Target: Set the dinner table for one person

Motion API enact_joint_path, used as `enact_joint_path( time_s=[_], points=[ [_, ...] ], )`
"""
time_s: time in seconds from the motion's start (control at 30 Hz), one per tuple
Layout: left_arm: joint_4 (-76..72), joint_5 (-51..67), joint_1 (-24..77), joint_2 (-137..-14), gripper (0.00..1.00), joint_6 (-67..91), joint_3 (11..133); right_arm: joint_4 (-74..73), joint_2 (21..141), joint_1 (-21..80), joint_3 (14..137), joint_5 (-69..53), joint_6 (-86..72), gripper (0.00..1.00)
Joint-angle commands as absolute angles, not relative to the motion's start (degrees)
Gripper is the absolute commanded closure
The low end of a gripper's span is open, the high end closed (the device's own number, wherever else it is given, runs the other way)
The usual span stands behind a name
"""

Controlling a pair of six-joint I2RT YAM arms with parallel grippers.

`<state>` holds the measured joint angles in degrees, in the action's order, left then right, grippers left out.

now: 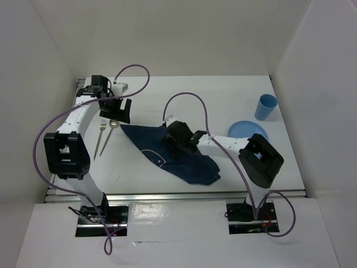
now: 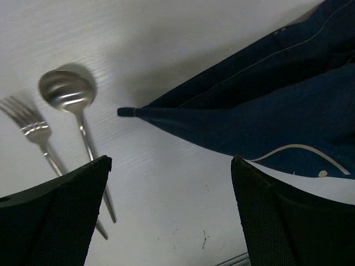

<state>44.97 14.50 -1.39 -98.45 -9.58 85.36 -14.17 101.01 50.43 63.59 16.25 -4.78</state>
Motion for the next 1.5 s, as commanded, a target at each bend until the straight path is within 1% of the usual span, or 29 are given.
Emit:
enact_joint_path(
  time_s=[0.0,0.07,0.17,0.2,0.23,0.27,0.3,0.33,0.4,0.43,0.47,0.53,0.63,0.67,0.7,0.73,0.8,0.9,0.93,0.97,1.03,1.07,1.1,1.2,1.23,1.3,1.37,1.4,1.47],
  points=[
    [51.67,18.63,-0.97,-105.45,0.05,-6.25,89.29,-13.27,92.48,50.00,62.67,19.79,-9.32,0.04],
    [52.82,17.41,-0.97,-107.13,0.05,-5.54,89.30,-13.88,88.88,50.01,62.14,16.88,-10.11,0.04],
    [53.96,15.21,-0.97,-106.62,0.04,-6.23,88.07,-14.41,86.67,50.01,62.14,11.00,-10.11,0.04],
    [53.96,15.99,-0.97,-105.22,0.04,-8.50,88.07,-14.41,86.14,50.01,62.14,9.33,-9.59,0.01],
    [53.96,17.04,-0.97,-104.34,0.04,-10.00,87.20,-14.41,85.61,48.27,62.14,7.23,-8.88,0.00],
    [52.66,18.01,-0.44,-103.46,0.04,-11.41,86.06,-14.41,85.61,47.03,62.66,2.60,-8.88,0.00],
    [51.25,17.23,-0.44,-102.75,0.04,-12.38,85.35,-14.41,86.48,45.72,63.19,0.20,-8.35,0.00],
    [49.94,16.62,-0.44,-102.22,0.02,-14.74,85.34,-14.41,87.09,42.22,63.19,-2.09,-8.35,0.00],
    [47.30,16.61,0.18,-102.22,0.02,-17.48,84.03,-13.36,89.46,37.99,64.24,-10.34,-8.35,0.00],
    [45.37,16.61,0.18,-103.26,0.05,-19.40,84.02,-12.14,90.34,33.71,64.25,-12.63,-9.48,0.00],
    [45.35,17.22,0.18,-104.05,0.05,-20.55,84.02,-11.61,91.22,31.84,64.25,-16.83,-9.49,0.00],
    [45.35,17.93,0.70,-105.46,0.05,-23.10,84.64,-10.04,93.06,28.93,64.25,-19.33,-10.20,0.02],
    [44.13,17.59,0.70,-107.31,0.13,-24.52,82.98,-9.49,95.44,26.72,64.94,-19.86,-10.72,0.06],
    [43.51,17.58,0.70,-107.31,0.16,-25.39,82.36,-10.01,96.15,26.72,64.95,-19.86,-10.72,0.09],
    [42.37,16.80,0.70,-107.92,0.23,-25.40,81.22,-10.02,96.85,26.72,65.47,-21.86,-10.20,0.14],
    [42.36,16.27,0.70,-108.45,0.26,-25.40,81.21,-10.02,97.46,26.72,65.48,-22.75,-10.20,0.16],
    [41.57,16.26,0.70,-108.98,0.32,-25.93,80.51,-9.94,98.17,26.72,63.74,-23.29,-10.20,0.16],
    [40.52,18.28,0.70,-108.98,0.32,-25.93,79.37,-6.95,98.17,26.72,60.92,-23.91,-11.60,0.16],
    [39.30,18.28,1.23,-108.98,0.35,-25.93,78.50,-6.94,98.17,26.72,60.30,-23.91,-11.60,0.16],
    [39.29,18.28,1.23,-108.98,0.43,-26.45,78.49,-6.33,99.30,26.72,60.29,-23.91,-12.12,0.16],
    [38.67,17.49,1.23,-108.98,0.43,-26.46,78.49,-6.33,100.80,26.72,60.29,-23.91,-12.13,0.14],
    [38.67,16.97,1.23,-108.98,0.40,-25.93,79.10,-6.33,101.59,26.72,61.08,-23.91,-12.13,0.14],
    [38.67,16.96,1.23,-108.20,0.30,-25.93,79.10,-6.85,102.82,26.72,61.69,-23.91,-12.13,0.13],
    [36.40,16.96,1.23,-104.60,0.15,-26.71,78.58,-6.86,103.45,26.72,62.93,-23.91,-12.13,0.13],
    [35.78,16.27,1.23,-102.41,0.08,-26.72,78.57,-6.86,103.45,26.72,62.93,-23.91,-12.13,0.13],
    [35.16,14.24,1.23,-101.69,0.00,-27.33,78.57,-6.86,105.20,26.72,63.54,-23.91,-12.13,0.13],
    [35.67,14.24,0.36,-103.26,0.00,-26.20,81.98,-7.47,106.34,26.72,64.77,-22.33,-12.13,0.14],
    [36.99,16.50,-0.95,-104.75,0.00,-25.58,83.74,-7.47,106.96,26.72,64.78,-22.32,-12.65,0.14],
    [42.15,18.80,-2.19,-108.44,0.00,-25.05,89.00,-7.47,106.96,26.72,64.78,-22.32,-12.66,0.14]
  ],
)
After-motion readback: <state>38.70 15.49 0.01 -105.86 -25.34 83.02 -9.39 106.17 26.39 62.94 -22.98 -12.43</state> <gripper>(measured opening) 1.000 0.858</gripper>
